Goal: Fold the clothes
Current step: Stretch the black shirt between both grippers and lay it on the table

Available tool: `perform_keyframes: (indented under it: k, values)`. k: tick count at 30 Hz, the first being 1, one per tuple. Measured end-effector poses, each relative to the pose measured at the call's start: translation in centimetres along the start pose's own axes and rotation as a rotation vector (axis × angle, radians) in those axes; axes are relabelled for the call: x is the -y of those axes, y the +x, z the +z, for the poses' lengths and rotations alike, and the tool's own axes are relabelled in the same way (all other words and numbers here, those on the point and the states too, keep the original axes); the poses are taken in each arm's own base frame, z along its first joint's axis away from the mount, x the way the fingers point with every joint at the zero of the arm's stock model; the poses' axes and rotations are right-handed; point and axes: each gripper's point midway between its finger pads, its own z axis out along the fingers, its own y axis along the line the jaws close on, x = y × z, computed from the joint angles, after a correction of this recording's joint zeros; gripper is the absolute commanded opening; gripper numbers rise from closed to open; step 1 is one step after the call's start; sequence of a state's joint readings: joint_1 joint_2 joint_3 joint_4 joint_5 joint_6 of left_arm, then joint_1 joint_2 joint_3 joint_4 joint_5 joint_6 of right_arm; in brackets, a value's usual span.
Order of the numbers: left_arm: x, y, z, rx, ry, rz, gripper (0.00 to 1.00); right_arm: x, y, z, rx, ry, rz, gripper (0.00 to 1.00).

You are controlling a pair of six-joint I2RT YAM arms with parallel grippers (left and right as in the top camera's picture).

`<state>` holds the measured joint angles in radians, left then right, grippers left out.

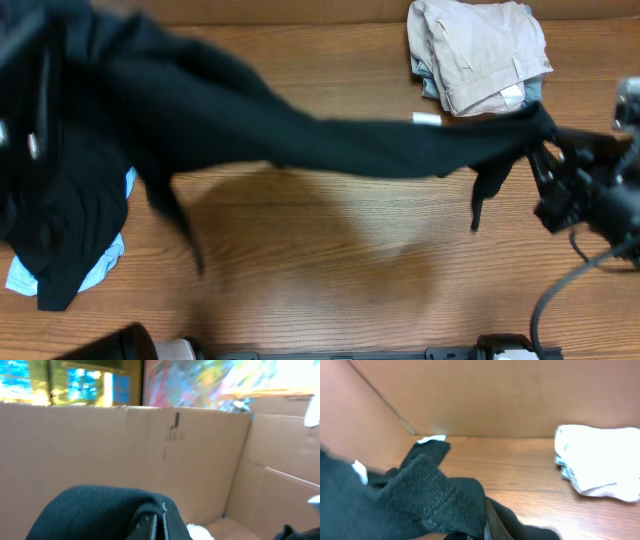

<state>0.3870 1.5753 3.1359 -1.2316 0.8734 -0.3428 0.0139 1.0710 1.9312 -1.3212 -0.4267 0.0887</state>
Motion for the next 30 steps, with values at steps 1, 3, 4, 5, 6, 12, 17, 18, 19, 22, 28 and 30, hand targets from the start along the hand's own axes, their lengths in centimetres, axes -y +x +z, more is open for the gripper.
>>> perform_keyframes:
  k: [1,3,4,5,6,12,17,18,19,22,28,30]
  values:
    - [0.4,0.3,-0.7,-0.003,-0.028,0.000,0.04,0.0,0.2,-0.6,-0.001,0.017,-0.001,0.04]
    - [0.4,1.1,-2.2,-0.017,-0.118,-0.010,0.04,0.2,0.5,-1.8,-0.003,0.055,0.001,0.04]
    - [0.0,1.6,-2.9,-0.027,-0.170,-0.021,0.04,0.2,0.6,-2.4,-0.003,0.071,0.002,0.04]
    - [-0.4,2.1,-3.4,-0.036,-0.219,-0.032,0.04,0.1,0.7,-2.9,0.000,0.083,-0.001,0.04]
    - [-1.0,2.7,-3.9,-0.050,-0.268,-0.046,0.04,0.1,0.6,-3.5,0.008,0.095,-0.004,0.04]
    - [-5.6,6.5,-4.7,-0.180,-0.479,-0.124,0.04,0.4,1.0,-3.9,-0.002,0.123,-0.002,0.04]
    - [-11.0,9.3,-2.2,-0.297,-0.554,-0.183,0.04,1.9,1.6,-1.0,-0.084,0.132,0.032,0.04]
    - [-12.4,10.2,-1.4,-0.332,-0.560,-0.207,0.04,2.4,1.7,0.1,-0.111,0.134,0.042,0.04]
    - [-13.7,11.2,-0.6,-0.368,-0.565,-0.230,0.04,2.9,1.8,1.3,-0.139,0.135,0.054,0.04]
    - [-17.3,14.6,1.7,-0.477,-0.572,-0.299,0.04,4.7,2.3,5.3,-0.228,0.136,0.090,0.04]
    - [-24.0,25.4,8.2,-0.757,-0.512,-0.398,0.04,10.4,5.5,17.2,-0.452,0.151,0.182,0.04]
    - [-25.6,28.4,10.3,-0.811,-0.498,-0.395,0.04,12.0,6.6,20.8,-0.489,0.152,0.193,0.04]
